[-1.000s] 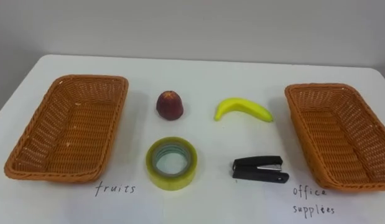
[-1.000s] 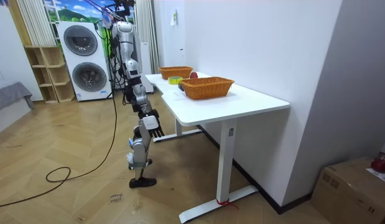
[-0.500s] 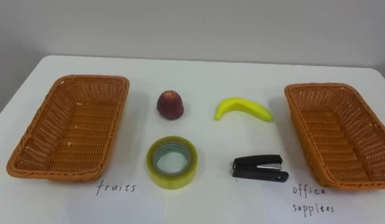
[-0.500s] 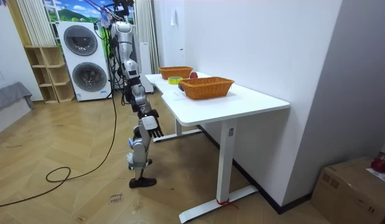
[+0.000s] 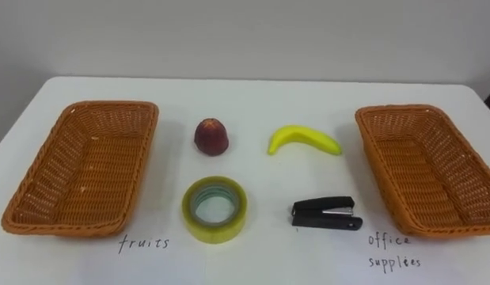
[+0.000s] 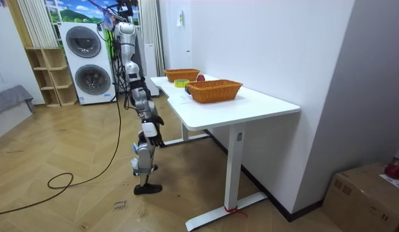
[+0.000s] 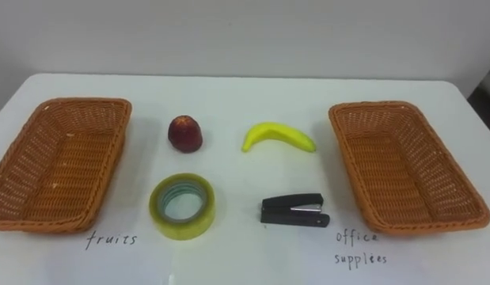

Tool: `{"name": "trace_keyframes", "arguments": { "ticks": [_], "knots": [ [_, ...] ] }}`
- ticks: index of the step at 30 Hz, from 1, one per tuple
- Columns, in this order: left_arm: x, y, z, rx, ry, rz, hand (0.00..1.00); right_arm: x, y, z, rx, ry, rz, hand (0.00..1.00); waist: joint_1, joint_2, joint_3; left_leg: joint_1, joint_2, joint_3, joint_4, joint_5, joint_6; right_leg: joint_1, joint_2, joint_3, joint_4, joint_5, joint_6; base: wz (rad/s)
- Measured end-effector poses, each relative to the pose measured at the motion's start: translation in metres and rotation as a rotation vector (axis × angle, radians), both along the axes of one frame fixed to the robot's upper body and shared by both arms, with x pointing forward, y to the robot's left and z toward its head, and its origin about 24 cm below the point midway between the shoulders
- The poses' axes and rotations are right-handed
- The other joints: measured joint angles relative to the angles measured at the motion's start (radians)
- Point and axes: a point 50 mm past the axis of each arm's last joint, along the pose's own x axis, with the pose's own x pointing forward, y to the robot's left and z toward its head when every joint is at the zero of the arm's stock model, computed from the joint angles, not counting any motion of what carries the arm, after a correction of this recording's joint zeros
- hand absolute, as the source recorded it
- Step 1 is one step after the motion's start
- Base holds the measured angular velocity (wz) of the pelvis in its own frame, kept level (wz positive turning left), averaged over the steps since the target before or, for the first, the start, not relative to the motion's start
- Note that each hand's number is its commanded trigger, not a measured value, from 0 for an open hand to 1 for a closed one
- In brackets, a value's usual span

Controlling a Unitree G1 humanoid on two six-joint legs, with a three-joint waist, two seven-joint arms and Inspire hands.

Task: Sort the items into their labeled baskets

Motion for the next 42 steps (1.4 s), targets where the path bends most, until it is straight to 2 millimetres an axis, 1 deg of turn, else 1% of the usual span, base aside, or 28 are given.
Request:
{"name": "trace_keyframes", "arguments": {
  "ticks": [4,5,8,10,14,15,19,21,23,26,29,33,36,37,39,41,42],
  "knots": [
    [-0.001,0.002,0.0,0.005,-0.001,0.013,0.0,-0.011,-0.004,0.001,-0.012,0.028,-0.065,0.0,-0.004,-0.005,0.0001,0.01,0.0,0.002,-0.002,0.0,0.0,0.0,-0.001,0.0,-0.001,-0.002,0.001,-0.01],
    [-0.002,0.003,0.001,0.006,0.001,0.02,0.0,-0.012,-0.005,0.001,-0.019,0.035,-0.086,0.0,-0.008,-0.007,-0.0017,0.016,-0.001,0.005,-0.008,0.0,0.0,0.002,-0.001,0.003,0.001,-0.004,0.001,-0.05],
    [-0.005,0.003,0.001,0.007,0.008,0.023,0.0,-0.016,-0.009,0.002,-0.029,0.037,-0.154,0.0,-0.012,-0.009,-0.0024,0.02,-0.001,0.013,-0.012,0.0,0.0,0.0,0.001,0.024,0.001,-0.005,0.001,-0.08],
    [-0.007,0.004,0.001,0.01,0.011,0.031,0.0,-0.016,-0.01,0.002,-0.034,0.039,-0.2,0.0,-0.022,-0.014,-0.0038,0.024,-0.001,0.015,-0.017,0.0,0.0,-0.001,0.001,0.028,0.001,-0.005,0.001,-0.08],
    [-0.007,0.01,0.003,0.027,0.006,0.057,0.0,-0.019,-0.015,0.003,-0.053,0.048,-0.358,0.0,-0.03,-0.026,-0.0061,0.031,-0.001,0.016,-0.017,0.0,0.0,0.0,0.003,0.044,0.002,-0.005,0.001,-0.08],
    [-0.007,0.011,0.003,0.03,0.004,0.057,0.0,-0.019,-0.016,0.003,-0.057,0.047,-0.384,0.0,-0.031,-0.027,-0.0058,0.031,-0.001,0.016,-0.017,0.0,0.0,-0.001,0.003,0.044,0.002,-0.005,0.001,-0.04],
    [-0.005,0.019,0.006,0.061,-0.019,0.069,0.0,-0.019,-0.025,0.005,-0.086,0.033,-0.601,0.0,-0.038,-0.03,-0.0053,0.034,-0.001,0.017,-0.02,0.0,0.001,-0.001,0.003,0.04,0.004,-0.005,0.001,0.0],
    [-0.004,0.023,0.007,0.074,-0.028,0.066,0.0,-0.016,-0.03,0.007,-0.101,0.015,-0.683,0.0,-0.051,-0.029,-0.0055,0.034,0.0,0.017,-0.02,0.0,0.001,-0.001,0.003,0.039,0.004,-0.005,0.001,0.0],
    [-0.006,0.027,0.009,0.088,-0.027,0.065,0.0,-0.01,-0.039,0.01,-0.13,-0.027,-0.788,0.0,-0.067,-0.029,-0.0055,0.033,0.0,0.02,-0.023,0.0,0.001,-0.001,0.004,0.039,0.005,-0.005,0.001,0.0],
    [-0.008,0.03,0.01,0.107,-0.029,0.072,0.0,-0.002,-0.049,0.015,-0.168,-0.074,-0.864,0.0,-0.082,-0.03,-0.0055,0.033,0.0,0.021,-0.026,0.0,0.001,-0.004,0.003,0.04,0.007,-0.005,0.001,-0.01],
    [-0.005,0.03,0.01,0.112,-0.043,0.065,0.0,0.011,-0.057,0.02,-0.192,-0.113,-0.921,0.0,-0.087,-0.03,-0.0059,0.025,0.0,0.03,-0.026,0.0,0.001,-0.022,0.003,0.049,0.017,-0.006,0.001,-0.09],
    [-0.004,0.031,0.012,0.119,-0.054,0.057,0.0,0.022,-0.069,0.029,-0.258,-0.138,-0.964,0.0,-0.09,-0.028,-0.0078,0.023,-0.001,0.034,-0.026,0.001,0.002,-0.034,0.003,0.059,0.021,-0.006,0.001,-0.09],
    [-0.005,0.031,0.012,0.131,-0.057,0.059,0.0,0.035,-0.08,0.04,-0.317,-0.173,-0.999,0.0,-0.103,-0.025,-0.0087,0.023,0.0,0.039,-0.027,0.001,0.002,-0.036,0.003,0.057,0.023,-0.006,0.001,-0.03],
    [-0.004,0.032,0.012,0.135,-0.06,0.058,0.0,0.04,-0.084,0.045,-0.34,-0.189,-1.008,0.0,-0.105,-0.021,-0.0103,0.02,0.0,0.038,-0.028,0.001,0.002,-0.038,0.003,0.057,0.023,-0.006,0.001,0.0],
    [-0.002,0.032,0.013,0.136,-0.072,0.055,0.0,0.046,-0.089,0.052,-0.375,-0.211,-1.03,0.0,-0.105,-0.017,-0.0128,0.015,0.0,0.038,-0.028,0.001,0.002,-0.04,0.003,0.056,0.023,-0.006,0.001,0.0],
    [0.001,0.031,0.013,0.133,-0.086,0.052,0.0,0.057,-0.095,0.064,-0.414,-0.248,-1.06,0.0,-0.103,-0.011,-0.013,0.012,0.001,0.038,-0.028,0.001,0.002,-0.046,0.003,0.054,0.035,-0.007,0.001,0.0],
    [0.001,0.031,0.013,0.132,-0.089,0.05,0.0,0.059,-0.096,0.066,-0.424,-0.257,-1.068,0.0,-0.103,-0.011,-0.0126,0.012,0.001,0.038,-0.028,0.001,0.002,-0.047,0.003,0.052,0.037,-0.007,0.002,0.0]
  ]
}}
